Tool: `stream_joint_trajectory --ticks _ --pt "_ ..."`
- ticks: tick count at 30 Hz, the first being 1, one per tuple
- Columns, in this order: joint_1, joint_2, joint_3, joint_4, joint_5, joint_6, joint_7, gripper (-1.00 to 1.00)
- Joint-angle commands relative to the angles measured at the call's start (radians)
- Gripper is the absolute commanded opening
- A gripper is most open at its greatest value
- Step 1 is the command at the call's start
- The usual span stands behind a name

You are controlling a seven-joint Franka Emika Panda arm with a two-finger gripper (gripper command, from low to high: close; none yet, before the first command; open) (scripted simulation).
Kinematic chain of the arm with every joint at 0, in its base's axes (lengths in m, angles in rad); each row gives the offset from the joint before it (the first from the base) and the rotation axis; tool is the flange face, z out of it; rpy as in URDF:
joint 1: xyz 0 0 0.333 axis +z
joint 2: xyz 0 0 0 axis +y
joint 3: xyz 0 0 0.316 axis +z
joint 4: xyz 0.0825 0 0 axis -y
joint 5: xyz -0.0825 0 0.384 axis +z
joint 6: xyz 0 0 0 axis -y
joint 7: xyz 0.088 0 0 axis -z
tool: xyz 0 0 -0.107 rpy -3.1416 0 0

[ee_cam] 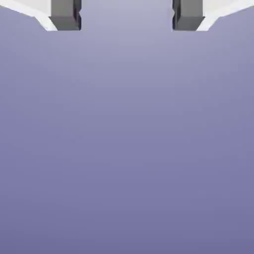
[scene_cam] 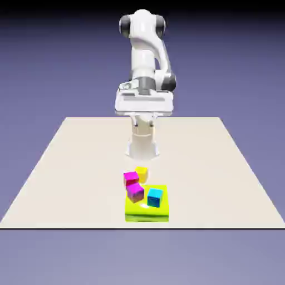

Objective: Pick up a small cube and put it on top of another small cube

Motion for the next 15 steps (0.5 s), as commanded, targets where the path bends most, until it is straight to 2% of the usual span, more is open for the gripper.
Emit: stream_joint_trajectory --ticks 1,15 --pt "-0.01 0.031 0.03 -0.003 -0.038 -0.044 -0.009 0.0" --pt "-0.145 0.468 0.452 -0.04 -0.566 -0.652 -0.141 0.0"
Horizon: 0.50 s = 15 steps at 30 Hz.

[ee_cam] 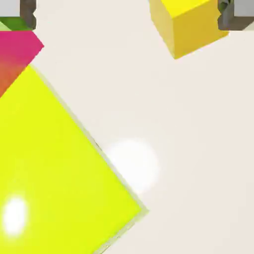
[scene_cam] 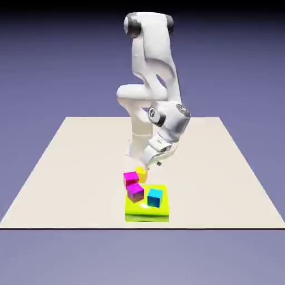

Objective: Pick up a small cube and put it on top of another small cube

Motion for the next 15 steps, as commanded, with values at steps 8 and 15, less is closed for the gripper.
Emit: stream_joint_trajectory --ticks 8,15 --pt "-0.038 0.188 0.033 0.002 -0.248 -0.11 0.058 0.0" --pt "-0.048 0.337 -0.067 0.018 -0.462 -0.07 0.201 -1.0"
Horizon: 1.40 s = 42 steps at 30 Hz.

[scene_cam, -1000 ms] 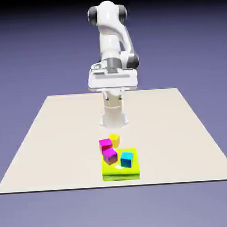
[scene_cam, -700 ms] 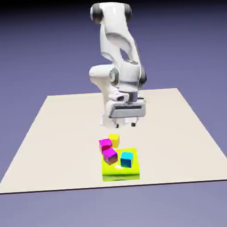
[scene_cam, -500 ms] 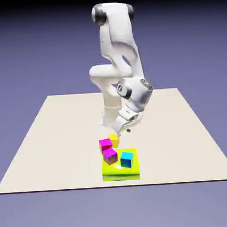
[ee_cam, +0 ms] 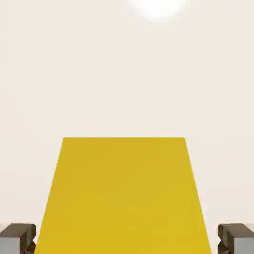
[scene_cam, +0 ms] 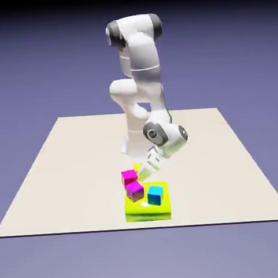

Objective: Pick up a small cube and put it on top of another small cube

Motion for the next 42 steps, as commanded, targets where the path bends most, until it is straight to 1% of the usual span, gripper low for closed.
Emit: stream_joint_trajectory --ticks 1,8,9,22,40,42 --pt "0.002 -0.03 0.02 -0.003 0.04 -0.008 -0.027 -1.0" --pt "0.016 -0.24 0.161 -0.027 0.341 -0.066 -0.228 -1.0" --pt "0.016 -0.24 0.161 -0.027 0.341 -0.066 -0.228 -1.0" --pt "0.089 -0.021 0.04 0.444 0.668 -0.438 -0.261 -1.0" --pt "0.184 0.208 -0.413 1.097 1.103 -0.846 -0.067 -1.0" --pt "0.183 0.192 -0.483 1.102 1.102 -0.824 -0.009 -1.0"
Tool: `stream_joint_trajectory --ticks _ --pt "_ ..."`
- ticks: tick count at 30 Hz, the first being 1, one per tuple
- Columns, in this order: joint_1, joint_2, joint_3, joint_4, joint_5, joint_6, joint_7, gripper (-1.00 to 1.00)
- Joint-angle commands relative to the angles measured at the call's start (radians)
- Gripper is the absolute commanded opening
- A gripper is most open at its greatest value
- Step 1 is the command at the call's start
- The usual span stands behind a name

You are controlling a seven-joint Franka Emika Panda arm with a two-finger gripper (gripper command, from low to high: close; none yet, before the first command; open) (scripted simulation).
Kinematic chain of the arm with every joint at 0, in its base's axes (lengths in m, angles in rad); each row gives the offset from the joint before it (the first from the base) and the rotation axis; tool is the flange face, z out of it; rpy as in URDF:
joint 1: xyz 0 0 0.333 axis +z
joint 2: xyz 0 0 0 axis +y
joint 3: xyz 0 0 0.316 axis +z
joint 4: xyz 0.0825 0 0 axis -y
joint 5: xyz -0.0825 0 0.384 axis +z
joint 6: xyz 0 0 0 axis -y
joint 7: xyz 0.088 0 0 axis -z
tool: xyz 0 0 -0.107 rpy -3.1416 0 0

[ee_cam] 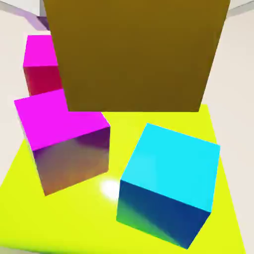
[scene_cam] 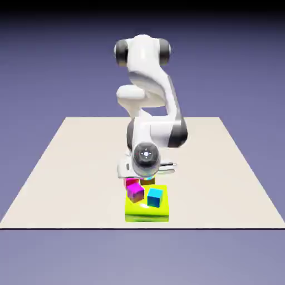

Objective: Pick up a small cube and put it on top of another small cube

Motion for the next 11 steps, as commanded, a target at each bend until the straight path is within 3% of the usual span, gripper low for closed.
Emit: stream_joint_trajectory --ticks 1,7,8,11 --pt "0.0 -0.001 -0.003 -0.001 -0.003 0.002 0.003 -1.0" --pt "0.003 -0.011 -0.001 -0.181 -0.001 0.172 0.001 -1.0" --pt "0.003 -0.011 -0.001 -0.181 -0.001 0.172 0.001 1.0" --pt "0.002 -0.007 -0.002 -0.108 -0.002 0.103 0.002 1.0"
